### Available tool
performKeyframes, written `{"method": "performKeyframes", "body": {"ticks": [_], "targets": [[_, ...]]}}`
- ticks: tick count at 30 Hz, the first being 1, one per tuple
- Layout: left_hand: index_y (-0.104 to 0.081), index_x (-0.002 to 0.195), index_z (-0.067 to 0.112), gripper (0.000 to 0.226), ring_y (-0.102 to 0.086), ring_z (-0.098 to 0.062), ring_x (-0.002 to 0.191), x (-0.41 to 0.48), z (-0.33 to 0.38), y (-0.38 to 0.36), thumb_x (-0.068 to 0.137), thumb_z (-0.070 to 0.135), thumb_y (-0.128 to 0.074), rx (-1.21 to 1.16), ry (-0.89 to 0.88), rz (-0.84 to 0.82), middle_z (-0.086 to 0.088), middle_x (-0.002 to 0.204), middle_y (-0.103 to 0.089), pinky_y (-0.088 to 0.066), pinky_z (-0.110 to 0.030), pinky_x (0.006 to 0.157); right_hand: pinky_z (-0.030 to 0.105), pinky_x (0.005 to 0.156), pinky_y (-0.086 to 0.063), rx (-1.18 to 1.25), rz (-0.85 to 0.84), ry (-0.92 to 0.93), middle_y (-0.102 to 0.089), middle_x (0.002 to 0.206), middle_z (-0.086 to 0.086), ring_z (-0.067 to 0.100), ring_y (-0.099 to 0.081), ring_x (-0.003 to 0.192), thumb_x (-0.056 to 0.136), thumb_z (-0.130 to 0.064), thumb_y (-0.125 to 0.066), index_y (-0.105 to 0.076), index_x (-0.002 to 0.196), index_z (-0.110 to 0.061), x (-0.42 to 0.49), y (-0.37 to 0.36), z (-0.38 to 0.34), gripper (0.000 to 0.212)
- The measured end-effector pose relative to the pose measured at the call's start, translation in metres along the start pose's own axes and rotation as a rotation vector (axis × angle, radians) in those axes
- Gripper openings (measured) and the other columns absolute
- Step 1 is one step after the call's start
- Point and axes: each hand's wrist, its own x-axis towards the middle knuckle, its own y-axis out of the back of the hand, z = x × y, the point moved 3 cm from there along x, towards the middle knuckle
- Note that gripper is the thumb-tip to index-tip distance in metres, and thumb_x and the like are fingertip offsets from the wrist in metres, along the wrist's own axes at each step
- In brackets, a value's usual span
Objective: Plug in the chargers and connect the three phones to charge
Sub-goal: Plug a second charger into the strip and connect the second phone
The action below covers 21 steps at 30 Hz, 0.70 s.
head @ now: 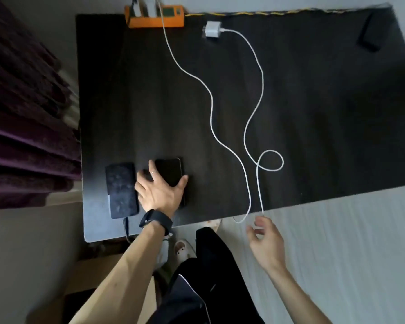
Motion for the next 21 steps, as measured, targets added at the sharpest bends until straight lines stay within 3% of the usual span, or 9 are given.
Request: {"method": "performKeyframes", "body": {"ticks": [4,8,11,13,14,15,16,17,21], "targets": [[-0.018,0.155,0.014,0.113,-0.032,-0.038,0.132,-0.029,-0.01,-0.007,0.071,0.064,-0.075,0.112,0.049,-0.081,-0.016,0.146,-0.03,-0.036,-0.055,0.106,0.021,0.086,-0.044,0.087,-0.085,-0.153,-0.067,0.114,-0.006,0.014,-0.066,0.103,0.091,-0.043,-0.067,-0.064,0.118,-0.012,-0.004,-0.019,-0.005,0.041],[-0.03,0.147,0.005,0.101,-0.038,-0.043,0.125,-0.02,-0.009,-0.003,0.071,0.051,-0.079,0.168,0.007,-0.111,-0.02,0.139,-0.036,-0.039,-0.048,0.103,-0.003,0.065,-0.035,0.224,-0.12,-0.185,-0.066,0.064,-0.031,-0.012,-0.061,0.073,0.098,-0.035,-0.058,-0.065,0.078,-0.022,-0.01,-0.03,-0.022,0.025],[-0.036,0.139,0.004,0.099,-0.041,-0.044,0.126,-0.015,-0.014,0.003,0.065,0.049,-0.083,0.142,0.064,-0.194,-0.023,0.138,-0.039,-0.039,-0.046,0.105,0.001,0.062,-0.04,0.282,-0.144,-0.159,-0.069,0.071,-0.021,-0.007,-0.062,0.07,0.102,-0.031,-0.051,-0.065,0.074,-0.025,-0.025,-0.029,-0.025,0.032],[-0.05,0.129,0.001,0.089,-0.055,-0.041,0.117,-0.018,-0.019,0.009,0.06,0.047,-0.084,-0.135,0.165,-0.347,-0.024,0.13,-0.053,-0.049,-0.045,0.097,0.009,0.061,-0.049,0.448,-0.153,-0.189,-0.076,0.082,-0.001,0.009,-0.07,0.072,0.103,-0.029,-0.052,-0.069,0.081,-0.017,-0.033,-0.025,-0.025,0.03],[-0.061,0.115,0.001,0.076,-0.064,-0.037,0.102,-0.027,-0.019,0.016,0.056,0.044,-0.084,-0.375,0.201,-0.458,-0.023,0.116,-0.064,-0.055,-0.042,0.082,0.015,0.057,-0.053,0.544,-0.154,-0.201,-0.077,0.082,0.005,0.015,-0.072,0.068,0.103,-0.027,-0.053,-0.069,0.082,-0.014,-0.037,-0.02,-0.028,0.03],[-0.069,0.097,0.004,0.06,-0.065,-0.032,0.083,-0.039,-0.019,0.023,0.052,0.041,-0.082,-0.597,0.227,-0.576,-0.02,0.095,-0.069,-0.053,-0.037,0.068,0.019,0.054,-0.053,0.619,-0.152,-0.206,-0.077,0.078,0.006,0.016,-0.072,0.063,0.103,-0.028,-0.055,-0.07,0.084,-0.013,-0.041,-0.014,-0.031,0.029],[-0.071,0.081,0.009,0.045,-0.061,-0.028,0.07,-0.054,-0.02,0.029,0.05,0.039,-0.081,-0.753,0.256,-0.695,-0.014,0.079,-0.065,-0.047,-0.033,0.063,0.021,0.052,-0.053,0.666,-0.152,-0.209,-0.076,0.073,0.004,0.016,-0.071,0.058,0.101,-0.029,-0.057,-0.071,0.085,-0.012,-0.044,-0.007,-0.035,0.028],[-0.07,0.076,0.014,0.037,-0.057,-0.024,0.068,-0.069,-0.023,0.034,0.05,0.038,-0.08,-0.858,0.269,-0.802,-0.01,0.076,-0.06,-0.044,-0.033,0.065,0.022,0.05,-0.053,0.711,-0.153,-0.215,-0.075,0.07,0.003,0.015,-0.069,0.054,0.1,-0.03,-0.06,-0.073,0.085,-0.011,-0.047,0.0,-0.04,0.028],[-0.074,0.098,0.005,0.044,-0.061,-0.024,0.085,-0.12,-0.025,0.048,0.064,0.034,-0.075,-1.022,0.211,-1.214,-0.015,0.106,-0.067,-0.053,-0.04,0.073,0.024,0.048,-0.052,0.776,-0.217,-0.182,-0.077,0.074,0.006,0.016,-0.067,0.053,0.095,-0.031,-0.067,-0.075,0.088,-0.009,-0.045,0.027,-0.068,0.024]]}}
